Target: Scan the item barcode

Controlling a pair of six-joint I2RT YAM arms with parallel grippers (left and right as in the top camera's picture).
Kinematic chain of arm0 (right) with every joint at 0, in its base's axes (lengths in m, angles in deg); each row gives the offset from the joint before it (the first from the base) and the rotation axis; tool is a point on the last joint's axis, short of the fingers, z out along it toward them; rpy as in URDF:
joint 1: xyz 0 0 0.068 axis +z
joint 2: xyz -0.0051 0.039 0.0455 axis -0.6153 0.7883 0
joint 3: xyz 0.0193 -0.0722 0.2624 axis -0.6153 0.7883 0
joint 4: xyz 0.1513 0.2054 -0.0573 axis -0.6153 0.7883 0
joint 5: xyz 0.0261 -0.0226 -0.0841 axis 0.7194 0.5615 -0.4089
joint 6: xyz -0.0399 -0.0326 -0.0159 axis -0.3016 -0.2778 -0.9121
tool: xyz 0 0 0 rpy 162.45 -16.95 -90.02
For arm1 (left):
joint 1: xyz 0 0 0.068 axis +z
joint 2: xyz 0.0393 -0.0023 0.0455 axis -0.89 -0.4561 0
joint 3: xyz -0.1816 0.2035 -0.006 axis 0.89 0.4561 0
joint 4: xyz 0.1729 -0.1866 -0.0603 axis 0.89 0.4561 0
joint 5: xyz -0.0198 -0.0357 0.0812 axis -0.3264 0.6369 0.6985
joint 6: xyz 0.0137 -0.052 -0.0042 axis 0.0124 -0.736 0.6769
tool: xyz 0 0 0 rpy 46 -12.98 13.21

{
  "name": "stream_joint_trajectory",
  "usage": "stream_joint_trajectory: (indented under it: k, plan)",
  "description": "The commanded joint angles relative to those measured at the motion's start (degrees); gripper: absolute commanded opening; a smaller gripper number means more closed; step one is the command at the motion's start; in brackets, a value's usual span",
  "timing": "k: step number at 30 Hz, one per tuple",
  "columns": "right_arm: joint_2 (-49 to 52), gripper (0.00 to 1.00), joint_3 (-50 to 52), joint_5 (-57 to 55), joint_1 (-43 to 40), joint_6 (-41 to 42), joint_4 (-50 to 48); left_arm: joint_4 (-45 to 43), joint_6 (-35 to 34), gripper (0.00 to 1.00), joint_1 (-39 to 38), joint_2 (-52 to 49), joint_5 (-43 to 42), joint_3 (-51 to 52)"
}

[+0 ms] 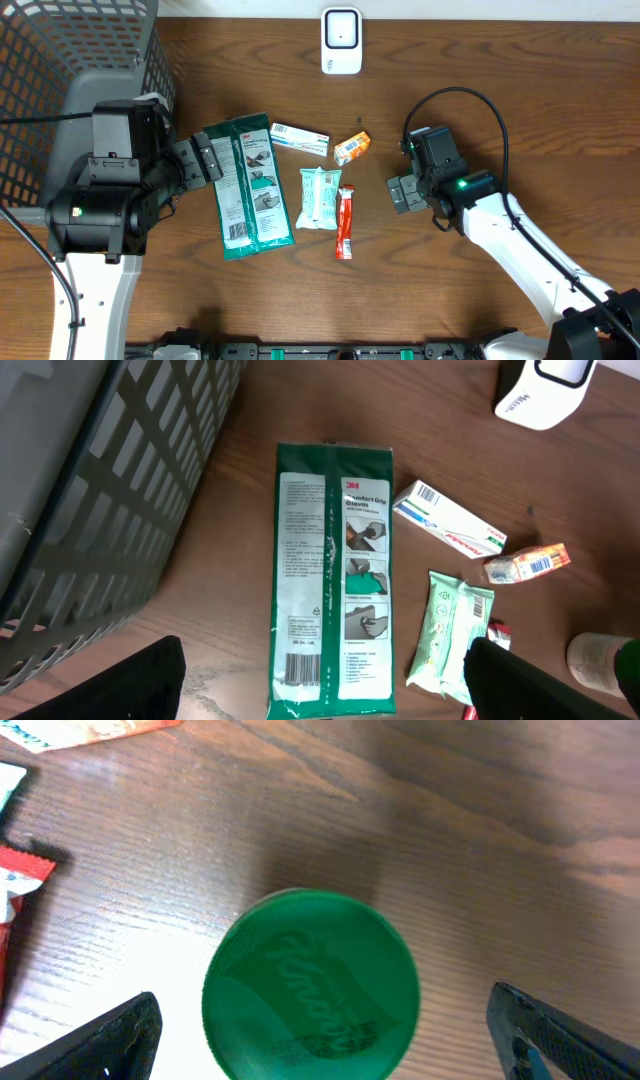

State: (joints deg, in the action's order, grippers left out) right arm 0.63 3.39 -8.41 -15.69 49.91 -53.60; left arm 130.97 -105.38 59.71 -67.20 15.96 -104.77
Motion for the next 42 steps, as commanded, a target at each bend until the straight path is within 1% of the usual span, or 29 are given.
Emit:
stream_joint_trajectory:
  k: [1,3,5,6,8,10,11,15,22,26,30,35,40,42]
  plan:
    - [-1.38,0.99,-8.17,-1.55,-0.24,-2.67,3.74,0.13,1.16,0.9,0.09,-0.02,0.68,-0.46]
    - [-1.14,0.99,-16.79,1.6,-0.68,-0.2,10.99,0.13,1.16,0.9,0.07,-0.02,0.68,-0.46]
    - [-0.44,0.95,-23.37,5.6,-1.62,1.49,16.9,0.13,1.16,0.9,0.09,-0.02,0.68,-0.48]
    - [0.52,0.93,-28.39,6.32,-2.56,4.55,21.7,0.13,1.16,0.9,0.07,-0.02,0.68,-0.46]
    - [2.12,0.92,-33.33,6.32,-3.89,8.44,26.82,0.13,1.16,0.9,0.09,-0.02,0.68,-0.46]
    - [3.15,0.96,-34.77,6.36,-4.92,11.28,29.07,0.13,1.16,0.9,0.07,-0.02,0.7,-0.46]
    - [3.96,0.99,-34.36,7.54,-5.86,13.2,30.29,0.13,1.16,0.9,0.07,-0.02,0.68,-0.48]
    - [8.5,0.99,-32.57,16.48,-7.37,13.38,32.98,0.13,1.16,0.9,0.09,-0.02,0.68,-0.48]
    - [22.21,0.99,-32.2,15.98,-7.32,13.9,31.41,0.13,1.16,0.9,0.07,-0.02,0.68,-0.48]
    - [26.75,0.99,-32.04,16.04,-7.28,14.95,31.71,0.13,1.16,0.9,0.07,-0.02,0.68,-0.48]
    - [29.62,0.98,-31.76,16.02,-7.23,14.95,31.69,0.13,1.16,0.9,0.07,-0.02,0.68,-0.48]
    - [30.53,0.89,-30.77,16.0,-7.23,15.34,31.28,0.13,1.16,0.9,0.09,-0.02,0.68,-0.48]
    - [30.53,0.89,-29.68,15.76,-7.19,15.41,30.64,0.13,1.16,0.9,0.07,-0.02,0.68,-0.48]
    - [30.53,0.88,-28.33,15.76,-7.19,15.8,29.27,0.13,1.16,0.9,0.07,-0.02,0.68,-0.46]
